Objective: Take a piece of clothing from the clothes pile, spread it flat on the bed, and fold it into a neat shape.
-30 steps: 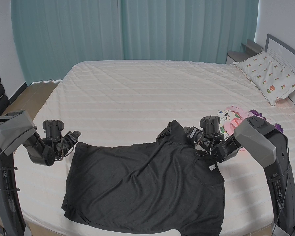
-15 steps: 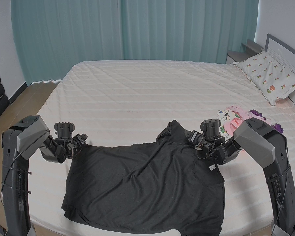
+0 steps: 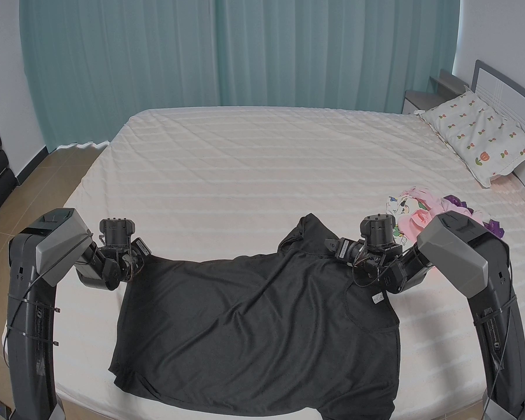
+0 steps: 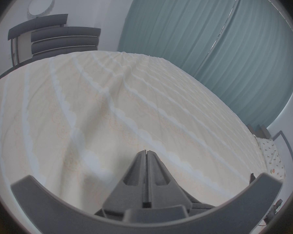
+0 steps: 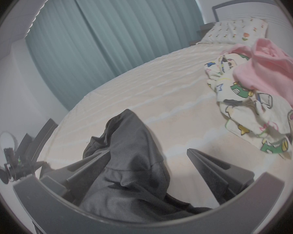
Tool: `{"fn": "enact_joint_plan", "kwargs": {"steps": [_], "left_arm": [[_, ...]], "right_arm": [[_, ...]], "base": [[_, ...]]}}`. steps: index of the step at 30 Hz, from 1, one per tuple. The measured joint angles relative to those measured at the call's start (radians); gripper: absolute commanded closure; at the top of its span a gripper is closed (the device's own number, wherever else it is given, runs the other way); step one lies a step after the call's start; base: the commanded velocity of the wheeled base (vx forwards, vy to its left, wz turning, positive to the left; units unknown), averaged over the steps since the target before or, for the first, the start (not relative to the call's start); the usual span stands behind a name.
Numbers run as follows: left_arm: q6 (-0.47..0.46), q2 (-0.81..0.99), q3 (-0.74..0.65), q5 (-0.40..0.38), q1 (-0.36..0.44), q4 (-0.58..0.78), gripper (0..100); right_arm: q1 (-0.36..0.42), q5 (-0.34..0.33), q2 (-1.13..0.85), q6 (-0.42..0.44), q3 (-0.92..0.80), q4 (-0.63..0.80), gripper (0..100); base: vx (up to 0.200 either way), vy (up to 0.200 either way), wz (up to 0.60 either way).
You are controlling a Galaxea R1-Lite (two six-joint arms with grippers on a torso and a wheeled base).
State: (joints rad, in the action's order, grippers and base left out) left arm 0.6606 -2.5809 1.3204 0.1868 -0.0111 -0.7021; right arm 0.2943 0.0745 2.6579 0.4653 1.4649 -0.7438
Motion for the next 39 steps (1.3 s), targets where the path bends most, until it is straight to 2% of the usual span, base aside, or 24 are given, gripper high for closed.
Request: {"fn": "enact_joint_plan", "kwargs": {"steps": [4, 13, 14, 18, 27, 39], "left_arm": [[0.001, 0.005, -0.008, 0.026, -0.001, 0.003, 100], [0.007, 0.023, -0.031, 0.033, -0.001, 0.010, 100], [0.008, 0.024, -0.031, 0.033, 0.000, 0.010, 100], [0.009, 0.028, -0.033, 0.035, 0.001, 0.010, 100], [0.009, 0.035, -0.013, 0.080, -0.014, 0.006, 100], [0.009, 0.035, 0.040, 0.096, -0.049, 0.003, 100]], "right_arm": [[-0.006, -0.053, 0.014, -0.013, 0.039, 0.024, 0], [-0.005, -0.061, 0.080, 0.017, 0.167, 0.084, 0], [-0.005, -0.061, 0.088, 0.025, 0.187, 0.092, 100], [-0.003, -0.054, 0.125, 0.060, 0.271, 0.128, 100], [-0.027, 0.018, 0.160, 0.087, 0.348, 0.132, 100], [-0.090, 0.026, 0.151, 0.131, 0.381, 0.109, 100]], "base": [[0.000, 0.000, 0.00], [0.000, 0.000, 0.00], [0.000, 0.000, 0.00], [0.000, 0.000, 0.00], [0.000, 0.000, 0.00], [0.000, 0.000, 0.00]]}}
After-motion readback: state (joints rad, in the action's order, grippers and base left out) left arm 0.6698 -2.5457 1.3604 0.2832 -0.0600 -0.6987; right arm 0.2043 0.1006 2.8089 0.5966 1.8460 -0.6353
